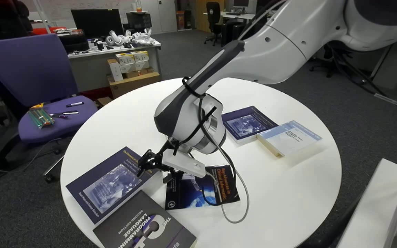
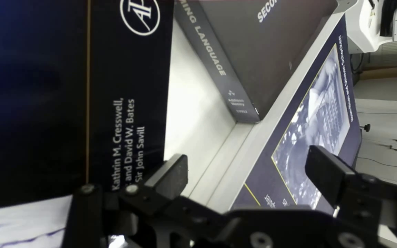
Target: Move one book from the left to the right.
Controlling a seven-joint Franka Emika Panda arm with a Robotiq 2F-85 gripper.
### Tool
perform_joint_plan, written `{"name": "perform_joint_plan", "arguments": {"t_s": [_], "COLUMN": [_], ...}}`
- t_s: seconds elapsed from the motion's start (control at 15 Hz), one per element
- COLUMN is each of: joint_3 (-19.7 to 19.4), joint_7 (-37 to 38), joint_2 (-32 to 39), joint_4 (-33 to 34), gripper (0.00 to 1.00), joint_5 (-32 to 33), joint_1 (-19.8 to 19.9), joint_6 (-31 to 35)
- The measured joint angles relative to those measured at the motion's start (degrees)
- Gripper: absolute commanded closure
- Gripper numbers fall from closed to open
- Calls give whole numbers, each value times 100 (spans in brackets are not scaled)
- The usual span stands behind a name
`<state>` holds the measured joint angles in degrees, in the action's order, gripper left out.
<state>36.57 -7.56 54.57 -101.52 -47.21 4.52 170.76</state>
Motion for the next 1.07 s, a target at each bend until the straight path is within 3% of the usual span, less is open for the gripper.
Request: {"name": "perform_joint_plan", "arguments": {"t_s": [0.53, 0.6, 0.73, 1.07], "joint_3": [-22, -22, -22, -23], "joint_7": [6, 12, 22, 22], "joint_2": [276, 297, 319, 367], "joint_4": [383, 409, 429, 440], "gripper": [1, 26, 31, 69], "joint_5": [0, 0, 0, 0], "joint_1": [-176, -205, -260, -324], "joint_6": [598, 688, 858, 1141]}}
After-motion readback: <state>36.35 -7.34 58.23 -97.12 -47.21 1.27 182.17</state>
